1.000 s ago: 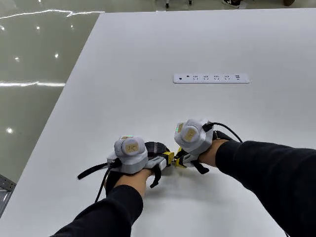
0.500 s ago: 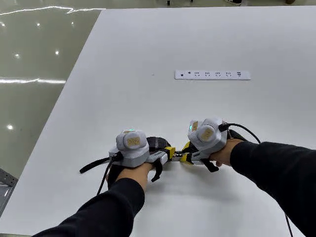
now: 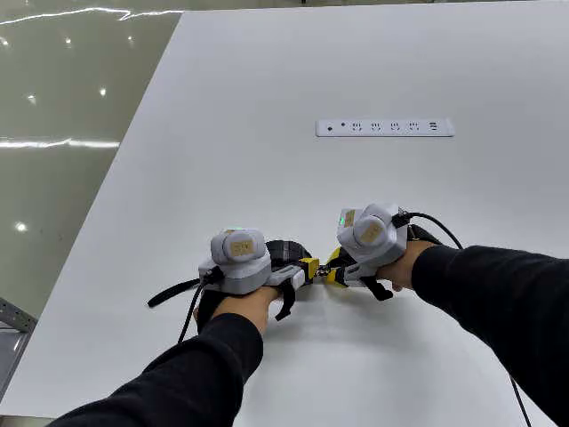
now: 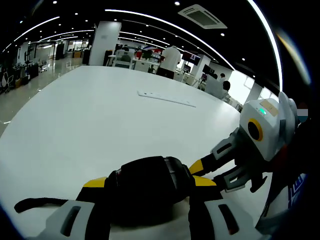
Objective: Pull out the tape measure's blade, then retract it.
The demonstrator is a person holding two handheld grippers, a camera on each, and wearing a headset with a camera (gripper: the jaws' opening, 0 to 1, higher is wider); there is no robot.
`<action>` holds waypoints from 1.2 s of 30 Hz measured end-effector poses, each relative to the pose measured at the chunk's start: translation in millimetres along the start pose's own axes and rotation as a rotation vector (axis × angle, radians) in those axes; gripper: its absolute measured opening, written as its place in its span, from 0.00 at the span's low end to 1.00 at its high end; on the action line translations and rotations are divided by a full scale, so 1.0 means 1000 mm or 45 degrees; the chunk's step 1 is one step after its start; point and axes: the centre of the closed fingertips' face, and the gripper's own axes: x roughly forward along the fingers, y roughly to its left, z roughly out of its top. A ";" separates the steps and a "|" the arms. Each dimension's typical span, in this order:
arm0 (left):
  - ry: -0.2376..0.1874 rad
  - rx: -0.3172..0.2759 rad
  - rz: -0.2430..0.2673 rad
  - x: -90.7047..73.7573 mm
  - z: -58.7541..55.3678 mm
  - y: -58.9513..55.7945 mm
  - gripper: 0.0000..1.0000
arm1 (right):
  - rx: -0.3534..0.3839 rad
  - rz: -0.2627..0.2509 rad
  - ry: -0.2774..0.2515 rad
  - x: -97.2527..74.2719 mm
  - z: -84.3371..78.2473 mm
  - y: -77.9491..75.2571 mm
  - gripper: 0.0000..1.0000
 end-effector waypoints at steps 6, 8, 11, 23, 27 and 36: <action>0.007 0.017 -0.013 0.000 0.000 -0.001 0.58 | 0.032 -0.012 -0.009 0.001 0.002 0.001 0.08; 0.034 0.092 0.022 0.001 -0.002 -0.001 0.58 | 0.027 -0.019 -0.001 0.002 0.003 0.001 0.09; 0.013 0.107 0.022 0.002 -0.003 -0.003 0.58 | 0.026 -0.015 0.003 0.002 0.002 0.001 0.09; 0.008 0.254 0.085 0.005 -0.005 -0.002 0.59 | 0.074 -0.021 -0.033 0.001 0.001 0.002 0.10; 0.009 0.223 0.079 0.005 -0.004 0.001 0.59 | 0.087 -0.029 -0.049 0.002 0.002 0.001 0.10; 0.002 0.140 0.017 0.003 -0.002 0.001 0.58 | 0.096 -0.016 -0.098 0.012 0.014 0.003 0.10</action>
